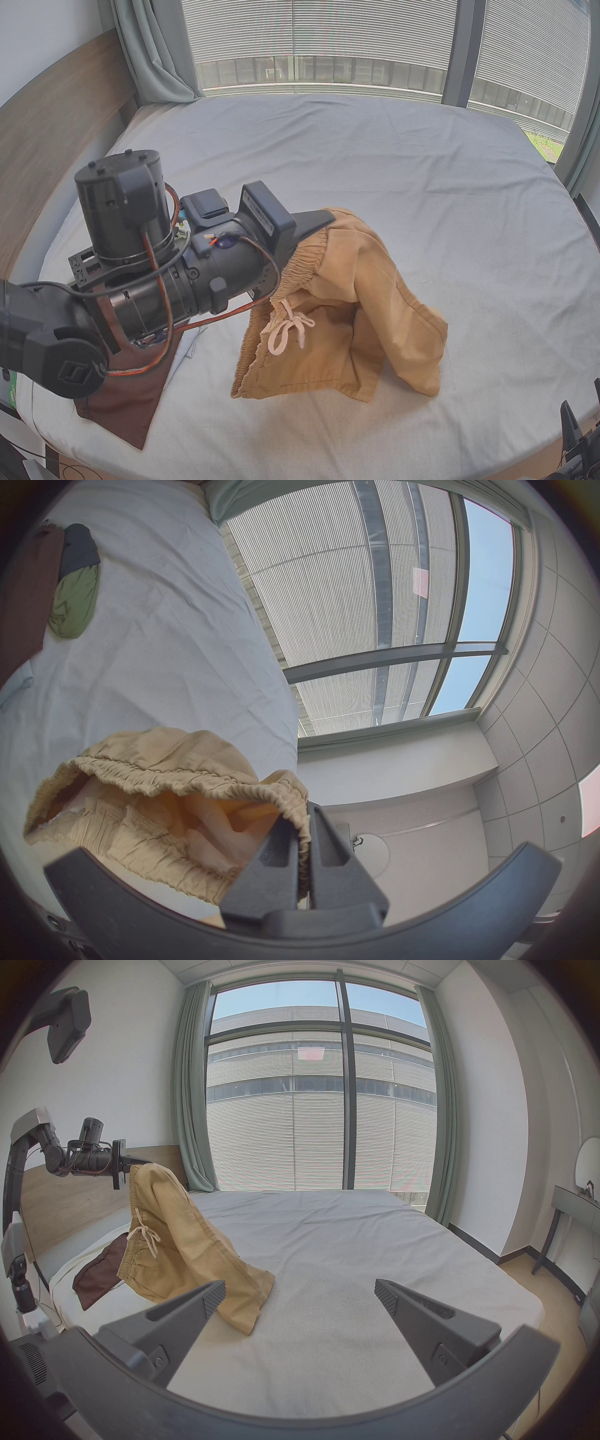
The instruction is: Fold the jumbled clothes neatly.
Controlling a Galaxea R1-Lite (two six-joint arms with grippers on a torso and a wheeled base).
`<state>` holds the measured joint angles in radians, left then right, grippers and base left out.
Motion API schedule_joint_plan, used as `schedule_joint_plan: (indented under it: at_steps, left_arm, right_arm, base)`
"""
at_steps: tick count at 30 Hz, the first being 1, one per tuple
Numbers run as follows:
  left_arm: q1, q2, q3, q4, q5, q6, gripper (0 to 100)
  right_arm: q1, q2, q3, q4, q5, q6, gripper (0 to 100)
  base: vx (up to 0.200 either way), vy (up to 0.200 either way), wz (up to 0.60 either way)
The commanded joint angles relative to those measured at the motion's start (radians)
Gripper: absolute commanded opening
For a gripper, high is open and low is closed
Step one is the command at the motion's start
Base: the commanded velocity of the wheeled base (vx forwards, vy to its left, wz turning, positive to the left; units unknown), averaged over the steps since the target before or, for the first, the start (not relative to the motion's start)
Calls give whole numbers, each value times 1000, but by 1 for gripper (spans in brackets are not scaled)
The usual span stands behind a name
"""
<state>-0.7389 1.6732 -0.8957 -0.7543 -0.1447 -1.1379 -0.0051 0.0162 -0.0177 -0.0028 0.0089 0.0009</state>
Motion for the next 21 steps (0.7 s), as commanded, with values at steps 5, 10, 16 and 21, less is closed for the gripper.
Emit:
schedule_joint_plan:
  at_steps: [5, 10, 16, 21]
  left_arm:
    - [67, 3, 98, -100, -19, 0, 0]
    - [96, 3, 143, -146, -35, 0, 0]
    - [138, 3, 196, -208, -36, 0, 0]
    - [167, 3, 250, -270, -38, -3, 0]
  right_arm:
    - [1, -16, 18, 0, 0, -1, 100]
    - [-1, -16, 18, 0, 0, -1, 100]
    - [-1, -16, 18, 0, 0, -1, 100]
    - [1, -16, 18, 0, 0, -1, 100]
  base:
    - [0, 0, 0]
    - [0, 0, 0]
    - [0, 0, 0]
    - [0, 0, 0]
